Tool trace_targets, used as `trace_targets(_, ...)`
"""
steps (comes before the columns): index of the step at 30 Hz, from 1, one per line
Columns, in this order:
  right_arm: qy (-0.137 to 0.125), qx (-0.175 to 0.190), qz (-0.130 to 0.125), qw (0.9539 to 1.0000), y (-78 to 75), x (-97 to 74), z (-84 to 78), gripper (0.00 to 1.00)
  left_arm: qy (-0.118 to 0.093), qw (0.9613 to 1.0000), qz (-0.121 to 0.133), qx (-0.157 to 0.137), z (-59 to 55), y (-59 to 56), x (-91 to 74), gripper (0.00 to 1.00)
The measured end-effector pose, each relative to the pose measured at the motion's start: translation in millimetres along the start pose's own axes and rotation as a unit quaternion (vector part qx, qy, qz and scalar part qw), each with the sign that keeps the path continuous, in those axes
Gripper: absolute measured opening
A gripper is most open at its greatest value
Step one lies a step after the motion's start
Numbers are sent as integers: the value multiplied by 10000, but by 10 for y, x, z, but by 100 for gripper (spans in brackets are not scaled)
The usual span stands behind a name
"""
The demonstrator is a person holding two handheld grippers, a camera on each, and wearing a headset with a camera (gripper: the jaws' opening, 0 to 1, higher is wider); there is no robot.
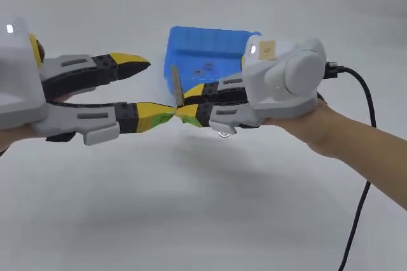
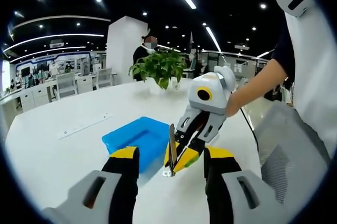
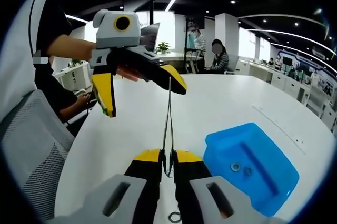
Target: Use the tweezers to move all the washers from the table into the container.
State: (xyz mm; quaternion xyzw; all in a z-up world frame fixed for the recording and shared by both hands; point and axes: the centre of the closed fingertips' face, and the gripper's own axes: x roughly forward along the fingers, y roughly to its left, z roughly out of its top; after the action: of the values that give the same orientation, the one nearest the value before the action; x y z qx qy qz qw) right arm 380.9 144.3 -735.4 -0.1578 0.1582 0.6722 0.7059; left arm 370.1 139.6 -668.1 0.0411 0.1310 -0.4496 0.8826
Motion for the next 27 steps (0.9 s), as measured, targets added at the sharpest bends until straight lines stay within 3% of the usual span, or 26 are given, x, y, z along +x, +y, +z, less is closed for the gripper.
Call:
trace_targets(9, -240, 36, -176, 9996, -96, -181, 182, 8, -1, 9998, 217, 0, -54, 76, -209, 68)
trace_targets(13, -372, 30, -291, 9989, -178, -262, 291, 8, -47, 9993, 326, -157, -92, 82, -283, 74)
trace_targets(18, -454, -57, -450, 9979, -315, -349, 403, 9, -251, 9967, 638, -437, -76, 125, -370, 88)
trace_targets(23, -534, -129, -590, 9967, -489, -395, 494, 9, -325, 9941, 906, -499, -92, 140, -430, 92)
trace_targets(27, -577, -103, -633, 9963, -677, -372, 506, 9, -433, 9903, 1102, -733, -99, 166, -461, 99)
